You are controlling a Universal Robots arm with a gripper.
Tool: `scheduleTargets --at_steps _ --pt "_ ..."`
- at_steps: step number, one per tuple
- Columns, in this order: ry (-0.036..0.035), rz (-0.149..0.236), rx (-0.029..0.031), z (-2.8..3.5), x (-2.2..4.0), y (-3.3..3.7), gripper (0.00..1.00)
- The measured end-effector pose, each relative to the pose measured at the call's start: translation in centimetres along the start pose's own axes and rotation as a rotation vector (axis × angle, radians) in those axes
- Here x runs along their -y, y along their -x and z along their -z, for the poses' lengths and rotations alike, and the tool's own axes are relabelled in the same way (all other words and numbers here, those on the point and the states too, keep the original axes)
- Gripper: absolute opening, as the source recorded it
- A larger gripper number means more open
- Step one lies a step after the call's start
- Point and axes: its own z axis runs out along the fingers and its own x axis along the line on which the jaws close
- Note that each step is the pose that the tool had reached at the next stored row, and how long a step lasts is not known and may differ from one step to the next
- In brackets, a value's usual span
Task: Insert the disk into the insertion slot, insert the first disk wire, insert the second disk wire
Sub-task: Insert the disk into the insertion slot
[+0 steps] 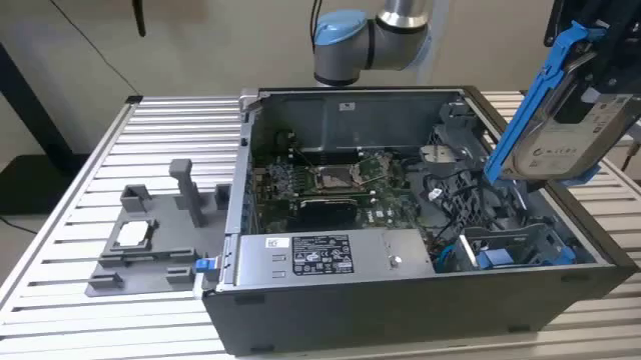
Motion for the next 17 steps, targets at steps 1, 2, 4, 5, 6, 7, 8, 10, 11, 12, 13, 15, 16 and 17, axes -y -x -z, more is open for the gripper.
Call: scheduleTargets --at_steps 1,2,4,5,6,7,8,10,11,12,13,15,16,17 --pt "0.0000 0.000 0.0003 0.00 0.01 0.00 0.33" --pt "0.0001 0.000 0.0013 0.00 0.04 0.00 0.33" --pt "0.0002 0.000 0.0030 0.00 0.08 0.00 0.33" --pt "0.0002 0.000 0.0030 0.00 0.09 0.00 0.33" --pt "0.0002 0.000 0.0021 -0.01 0.10 0.00 0.33" --pt "0.0002 0.000 0.0013 -0.04 0.10 -0.01 0.33" --pt "0.0002 0.000 0.0007 -0.07 0.10 -0.01 0.33" --pt "0.0002 0.000 -0.0011 -0.14 0.10 -0.01 0.33" --pt "0.0002 0.000 -0.0014 -0.18 0.11 -0.05 0.33" --pt "0.0002 0.000 -0.0017 -0.21 0.11 -0.10 0.33" --pt "0.0002 0.000 -0.0018 -0.26 0.11 -0.18 0.33" --pt "0.0002 0.000 -0.0015 -0.40 0.12 -0.34 0.33" --pt "0.0002 0.000 -0.0018 -0.47 0.12 -0.42 0.33" --pt "0.0002 0.000 -0.0019 -0.55 0.13 -0.50 0.33"
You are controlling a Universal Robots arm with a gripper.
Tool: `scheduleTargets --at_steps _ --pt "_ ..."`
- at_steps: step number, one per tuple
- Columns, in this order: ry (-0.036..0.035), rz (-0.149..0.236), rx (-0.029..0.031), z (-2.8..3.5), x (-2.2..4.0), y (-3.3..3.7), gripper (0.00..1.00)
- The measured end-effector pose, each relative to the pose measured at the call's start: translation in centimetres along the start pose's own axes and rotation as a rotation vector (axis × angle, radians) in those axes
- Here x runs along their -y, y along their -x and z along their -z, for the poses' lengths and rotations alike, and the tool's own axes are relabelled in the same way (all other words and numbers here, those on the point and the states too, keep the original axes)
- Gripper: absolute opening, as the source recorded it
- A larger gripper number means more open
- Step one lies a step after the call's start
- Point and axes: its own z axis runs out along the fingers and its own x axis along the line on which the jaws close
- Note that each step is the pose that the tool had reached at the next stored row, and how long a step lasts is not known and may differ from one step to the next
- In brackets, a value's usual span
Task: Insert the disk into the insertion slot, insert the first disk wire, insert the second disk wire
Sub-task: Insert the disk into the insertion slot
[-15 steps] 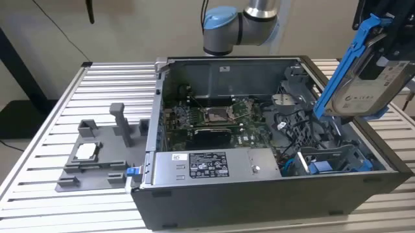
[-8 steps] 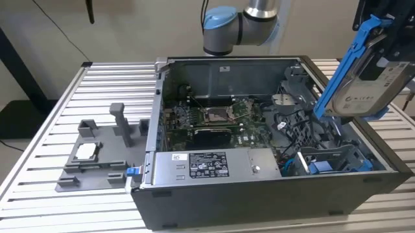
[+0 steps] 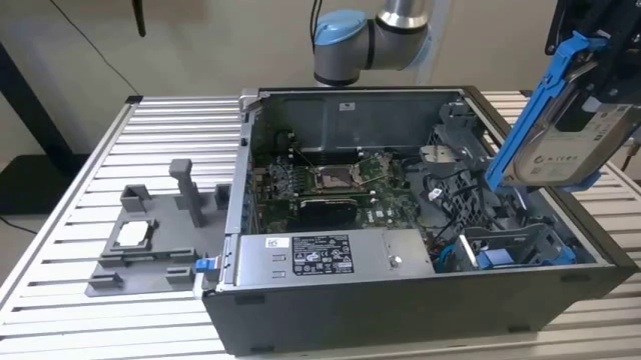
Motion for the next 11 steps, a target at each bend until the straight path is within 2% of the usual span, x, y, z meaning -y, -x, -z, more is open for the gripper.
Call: scheduleTargets --at_steps 4,11 --pt "0.0000 0.000 -0.0002 -0.28 0.02 -0.36 0.33" --pt "0.0000 0.000 -0.0002 -0.30 0.02 -0.41 0.33"
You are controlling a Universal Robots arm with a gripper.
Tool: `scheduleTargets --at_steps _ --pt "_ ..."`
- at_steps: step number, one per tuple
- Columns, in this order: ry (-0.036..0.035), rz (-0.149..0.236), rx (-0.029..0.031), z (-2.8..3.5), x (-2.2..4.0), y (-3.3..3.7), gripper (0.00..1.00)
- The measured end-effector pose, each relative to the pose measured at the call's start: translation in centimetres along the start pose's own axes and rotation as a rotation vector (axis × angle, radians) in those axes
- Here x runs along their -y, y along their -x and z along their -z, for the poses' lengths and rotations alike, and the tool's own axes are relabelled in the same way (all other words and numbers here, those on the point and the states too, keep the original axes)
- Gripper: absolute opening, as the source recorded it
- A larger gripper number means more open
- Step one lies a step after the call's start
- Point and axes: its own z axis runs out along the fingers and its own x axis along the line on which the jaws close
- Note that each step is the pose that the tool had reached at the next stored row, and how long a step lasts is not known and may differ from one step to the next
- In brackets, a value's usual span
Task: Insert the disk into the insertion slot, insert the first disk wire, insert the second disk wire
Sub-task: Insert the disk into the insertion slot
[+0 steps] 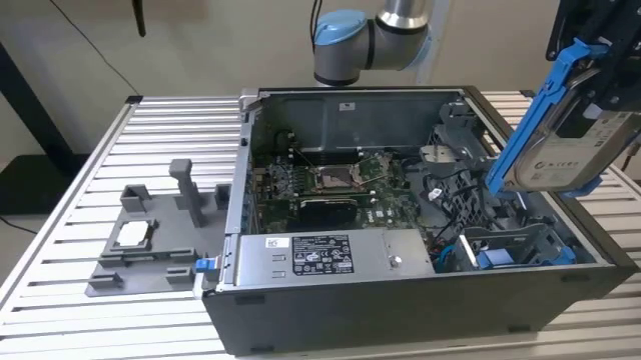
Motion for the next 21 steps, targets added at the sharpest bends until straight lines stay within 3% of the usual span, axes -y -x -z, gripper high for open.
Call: scheduleTargets --at_steps 10,21 --pt "0.0000 0.000 0.0001 -0.46 0.04 -1.07 0.33" --pt "0.0000 0.000 0.0002 -1.78 0.13 -2.73 0.33"
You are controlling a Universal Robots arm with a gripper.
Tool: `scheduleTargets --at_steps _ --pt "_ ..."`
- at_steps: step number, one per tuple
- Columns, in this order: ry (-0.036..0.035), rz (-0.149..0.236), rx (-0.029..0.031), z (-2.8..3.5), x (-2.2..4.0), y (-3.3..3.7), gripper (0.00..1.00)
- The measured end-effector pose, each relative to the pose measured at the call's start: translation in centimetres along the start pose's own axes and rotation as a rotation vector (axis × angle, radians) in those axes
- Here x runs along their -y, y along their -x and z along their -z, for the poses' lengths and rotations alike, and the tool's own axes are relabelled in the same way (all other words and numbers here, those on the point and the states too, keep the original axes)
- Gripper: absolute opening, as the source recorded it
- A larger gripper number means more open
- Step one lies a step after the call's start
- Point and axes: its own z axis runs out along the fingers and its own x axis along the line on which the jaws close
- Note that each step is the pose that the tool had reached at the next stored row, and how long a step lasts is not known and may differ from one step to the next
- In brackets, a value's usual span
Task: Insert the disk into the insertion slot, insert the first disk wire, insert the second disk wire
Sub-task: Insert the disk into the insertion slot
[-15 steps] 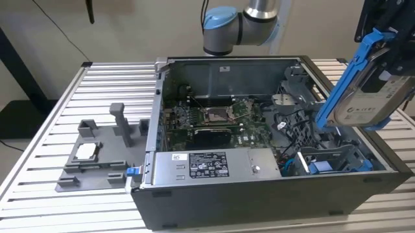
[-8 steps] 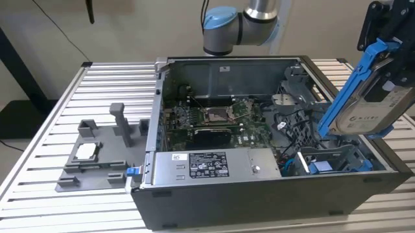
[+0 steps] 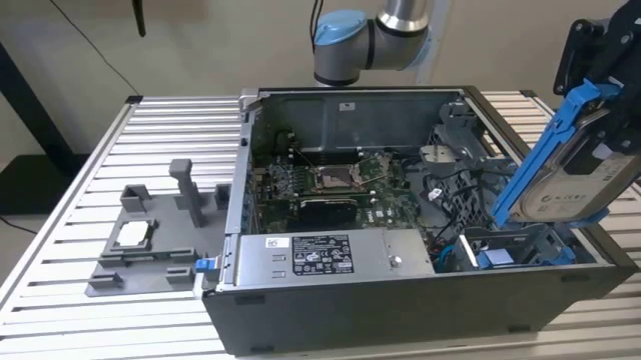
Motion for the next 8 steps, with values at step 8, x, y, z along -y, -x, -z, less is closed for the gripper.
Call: scheduleTargets --at_steps 8 --pt "0.0000 0.000 -0.0001 -1.46 0.06 -0.09 0.33"
